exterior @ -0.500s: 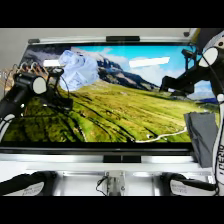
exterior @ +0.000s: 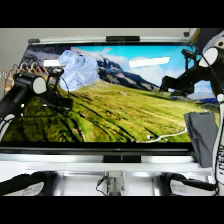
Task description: Fold the shirts.
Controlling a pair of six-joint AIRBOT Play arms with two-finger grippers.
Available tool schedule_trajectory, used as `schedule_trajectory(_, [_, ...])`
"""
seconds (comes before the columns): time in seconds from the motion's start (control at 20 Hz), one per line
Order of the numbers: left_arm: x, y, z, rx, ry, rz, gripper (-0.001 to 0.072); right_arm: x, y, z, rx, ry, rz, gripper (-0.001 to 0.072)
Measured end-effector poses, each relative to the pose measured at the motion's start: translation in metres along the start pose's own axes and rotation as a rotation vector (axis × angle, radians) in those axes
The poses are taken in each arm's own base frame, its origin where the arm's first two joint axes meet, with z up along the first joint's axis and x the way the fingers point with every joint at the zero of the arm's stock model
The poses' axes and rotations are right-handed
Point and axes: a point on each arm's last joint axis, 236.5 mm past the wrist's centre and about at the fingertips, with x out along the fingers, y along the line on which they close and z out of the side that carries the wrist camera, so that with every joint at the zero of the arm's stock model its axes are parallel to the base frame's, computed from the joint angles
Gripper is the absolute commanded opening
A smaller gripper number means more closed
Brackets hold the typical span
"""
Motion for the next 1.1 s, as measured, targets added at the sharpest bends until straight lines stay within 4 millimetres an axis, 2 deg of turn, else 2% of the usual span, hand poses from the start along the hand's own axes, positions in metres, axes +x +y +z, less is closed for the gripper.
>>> schedule_trajectory(0.25, [0.0,0.0,0.0,0.0,0.0,0.0,0.0705,0.0,0.001,0.0,0.002,0.0,0.003,0.0636])
schedule_trajectory(0.4, [0.0,-0.001,0.001,-0.01,-0.006,-0.005,0.0705,0.0,0.008,0.002,0.01,-0.008,0.034,0.0636])
schedule_trajectory(0.5, [0.001,-0.007,0.006,-0.02,-0.023,-0.031,0.0705,0.0,0.01,0.003,0.011,-0.015,0.044,0.0636])
schedule_trajectory(0.65, [0.003,-0.027,0.02,-0.058,-0.072,-0.115,0.0704,0.0,0.011,0.005,-0.017,-0.022,0.046,0.0635])
schedule_trajectory(0.75, [0.005,-0.038,0.041,-0.089,-0.143,-0.166,0.0704,0.0,0.01,0.007,-0.042,-0.031,0.043,0.0635])
schedule_trajectory(0.85, [0.01,-0.036,0.072,-0.141,-0.228,-0.193,0.0704,0.0,0.011,0.01,-0.058,-0.041,0.044,0.0635])
schedule_trajectory(1.0, [0.028,-0.003,0.13,-0.25,-0.314,-0.187,0.0705,-0.001,0.018,0.013,-0.08,-0.059,0.075,0.0635])
schedule_trajectory(1.1, [0.049,0.026,0.162,-0.307,-0.33,-0.172,0.0705,-0.002,0.027,0.015,-0.103,-0.069,0.112,0.0635])
